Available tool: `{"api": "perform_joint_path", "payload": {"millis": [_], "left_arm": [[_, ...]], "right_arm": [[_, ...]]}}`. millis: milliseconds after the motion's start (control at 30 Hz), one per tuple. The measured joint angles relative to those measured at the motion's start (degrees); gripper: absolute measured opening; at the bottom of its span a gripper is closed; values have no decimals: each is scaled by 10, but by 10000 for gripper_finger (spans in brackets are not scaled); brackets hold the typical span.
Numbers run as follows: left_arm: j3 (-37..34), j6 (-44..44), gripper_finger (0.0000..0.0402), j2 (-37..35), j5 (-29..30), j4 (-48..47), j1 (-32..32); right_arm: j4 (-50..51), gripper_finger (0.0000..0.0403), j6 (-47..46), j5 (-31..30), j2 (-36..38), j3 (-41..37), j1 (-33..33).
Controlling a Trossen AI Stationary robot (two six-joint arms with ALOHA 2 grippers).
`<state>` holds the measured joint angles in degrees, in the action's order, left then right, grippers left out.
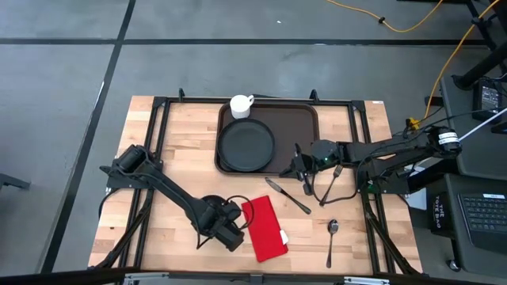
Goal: Set up tray
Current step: Put the black bowl on top of the black plate
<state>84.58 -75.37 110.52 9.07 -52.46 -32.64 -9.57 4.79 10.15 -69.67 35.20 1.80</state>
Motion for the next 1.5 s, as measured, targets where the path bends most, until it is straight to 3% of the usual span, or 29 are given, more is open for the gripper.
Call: {"api": "perform_joint_path", "payload": {"millis": [333,633,1133,1500], "left_arm": [[0,21,113,11,-2,0,0],[0,102,11,9,-6,-1,0],[0,164,3,-38,-1,-25,-2],[0,303,3,-87,53,-101,11]], "right_arm": [[1,28,0,0,0,0,0],[1,28,0,-1,0,0,0],[5,28,1,-1,0,0,0],[0,28,1,-1,0,0,0]]}}
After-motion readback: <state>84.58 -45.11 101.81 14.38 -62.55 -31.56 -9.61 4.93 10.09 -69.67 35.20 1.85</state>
